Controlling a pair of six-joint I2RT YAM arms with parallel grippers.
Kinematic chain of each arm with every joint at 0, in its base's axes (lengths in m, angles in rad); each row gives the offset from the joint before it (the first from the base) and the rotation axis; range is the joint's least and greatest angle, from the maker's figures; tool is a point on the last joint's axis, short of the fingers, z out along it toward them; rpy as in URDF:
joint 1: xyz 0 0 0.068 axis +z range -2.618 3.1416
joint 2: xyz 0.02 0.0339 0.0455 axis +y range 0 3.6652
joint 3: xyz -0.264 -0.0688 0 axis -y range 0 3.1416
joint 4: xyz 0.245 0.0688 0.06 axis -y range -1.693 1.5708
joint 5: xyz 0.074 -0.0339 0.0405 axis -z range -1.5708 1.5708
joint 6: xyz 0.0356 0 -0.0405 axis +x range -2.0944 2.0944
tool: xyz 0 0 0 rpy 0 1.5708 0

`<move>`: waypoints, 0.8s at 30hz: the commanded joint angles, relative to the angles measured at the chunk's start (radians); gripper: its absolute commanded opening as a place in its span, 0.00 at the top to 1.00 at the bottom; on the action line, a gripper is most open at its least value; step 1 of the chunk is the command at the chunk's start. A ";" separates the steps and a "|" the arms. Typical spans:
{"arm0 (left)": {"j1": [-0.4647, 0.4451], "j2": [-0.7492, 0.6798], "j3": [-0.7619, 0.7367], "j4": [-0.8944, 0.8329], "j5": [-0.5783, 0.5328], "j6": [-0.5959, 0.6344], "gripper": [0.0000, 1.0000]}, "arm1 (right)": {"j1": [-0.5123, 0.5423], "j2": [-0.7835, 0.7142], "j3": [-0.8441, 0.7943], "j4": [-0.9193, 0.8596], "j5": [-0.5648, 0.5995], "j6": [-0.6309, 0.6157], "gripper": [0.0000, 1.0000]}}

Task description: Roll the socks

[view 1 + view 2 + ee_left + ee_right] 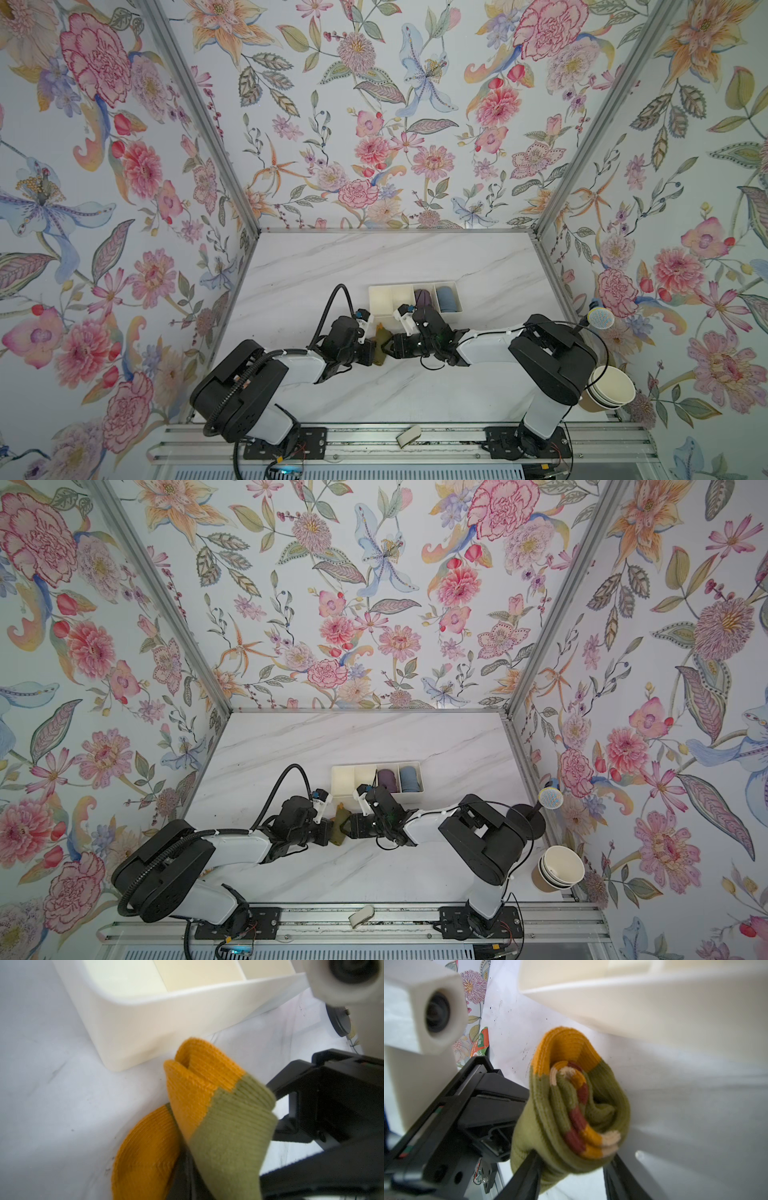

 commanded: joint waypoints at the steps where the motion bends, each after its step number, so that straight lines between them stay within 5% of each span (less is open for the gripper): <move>1: -0.132 0.057 -0.013 -0.007 0.235 -0.048 1.00 | 0.030 0.034 0.001 0.111 -0.010 0.016 0.52; 17: -0.235 0.134 -0.007 0.149 0.295 -0.171 1.00 | 0.012 0.044 -0.024 0.126 -0.016 0.023 0.58; 24: -0.248 0.164 -0.003 0.182 0.302 -0.185 1.00 | 0.011 0.038 0.004 -0.030 0.015 -0.013 0.75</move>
